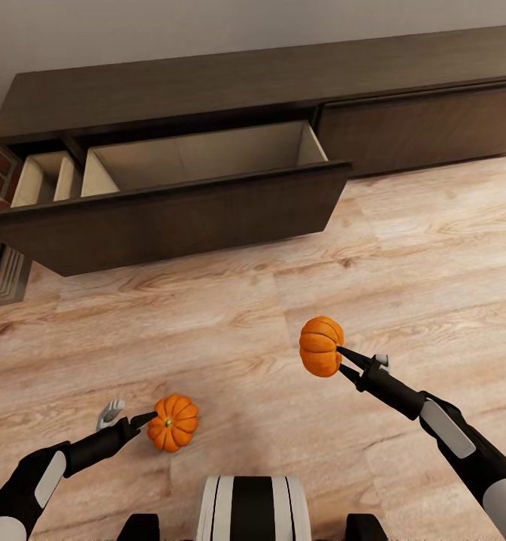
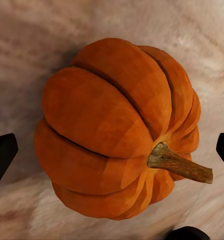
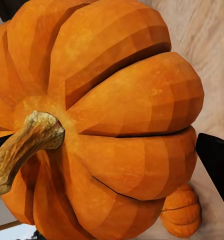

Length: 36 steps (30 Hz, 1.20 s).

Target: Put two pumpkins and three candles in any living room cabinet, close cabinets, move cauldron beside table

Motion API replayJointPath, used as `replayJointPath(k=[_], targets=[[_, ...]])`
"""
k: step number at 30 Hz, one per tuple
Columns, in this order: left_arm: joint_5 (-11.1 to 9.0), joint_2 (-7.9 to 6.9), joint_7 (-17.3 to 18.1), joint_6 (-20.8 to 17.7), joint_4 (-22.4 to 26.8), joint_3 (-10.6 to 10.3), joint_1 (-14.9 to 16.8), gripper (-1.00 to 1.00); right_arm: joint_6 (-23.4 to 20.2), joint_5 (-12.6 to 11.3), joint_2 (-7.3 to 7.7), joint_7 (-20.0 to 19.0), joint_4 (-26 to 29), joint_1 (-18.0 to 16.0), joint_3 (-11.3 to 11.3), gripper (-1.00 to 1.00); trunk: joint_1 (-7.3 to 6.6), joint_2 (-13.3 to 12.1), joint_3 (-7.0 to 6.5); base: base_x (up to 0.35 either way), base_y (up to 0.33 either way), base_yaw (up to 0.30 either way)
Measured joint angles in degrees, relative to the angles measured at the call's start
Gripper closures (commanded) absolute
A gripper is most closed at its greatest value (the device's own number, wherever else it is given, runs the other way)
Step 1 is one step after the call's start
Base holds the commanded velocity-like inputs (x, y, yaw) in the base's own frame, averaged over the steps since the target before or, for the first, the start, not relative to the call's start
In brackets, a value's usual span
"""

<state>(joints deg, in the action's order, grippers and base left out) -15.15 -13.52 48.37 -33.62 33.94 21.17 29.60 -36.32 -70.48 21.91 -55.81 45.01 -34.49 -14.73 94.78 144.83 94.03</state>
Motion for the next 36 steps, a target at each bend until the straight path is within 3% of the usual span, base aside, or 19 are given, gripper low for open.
replayJointPath(k=[7,13,18,36], targets=[[0.2,0.13,0.0,0.0,0.0,-0.3,0.0,-1.00,0.0,0.0,-0.04,0.0,0.0,0.0,0.0,1.00,0.18,0.1,1.55,0.000,0.000,0.000],[0.5,0.32,0.0,0.0,0.0,-0.4,0.0,-1.00,-0.1,-0.1,-0.01,0.0,0.0,0.0,0.0,1.00,0.18,0.1,1.56,0.000,0.000,0.000],[0.6,0.33,0.0,0.1,0.0,-0.4,0.0,-1.00,0.0,0.0,0.00,0.0,0.0,0.0,0.0,1.00,0.31,0.2,2.66,0.000,0.000,0.000],[0.7,0.42,0.0,0.1,0.0,-0.6,0.0,-1.00,-0.1,-0.1,-0.09,0.0,0.0,0.0,0.0,1.00,0.30,0.2,2.67,0.007,-0.004,0.000]])
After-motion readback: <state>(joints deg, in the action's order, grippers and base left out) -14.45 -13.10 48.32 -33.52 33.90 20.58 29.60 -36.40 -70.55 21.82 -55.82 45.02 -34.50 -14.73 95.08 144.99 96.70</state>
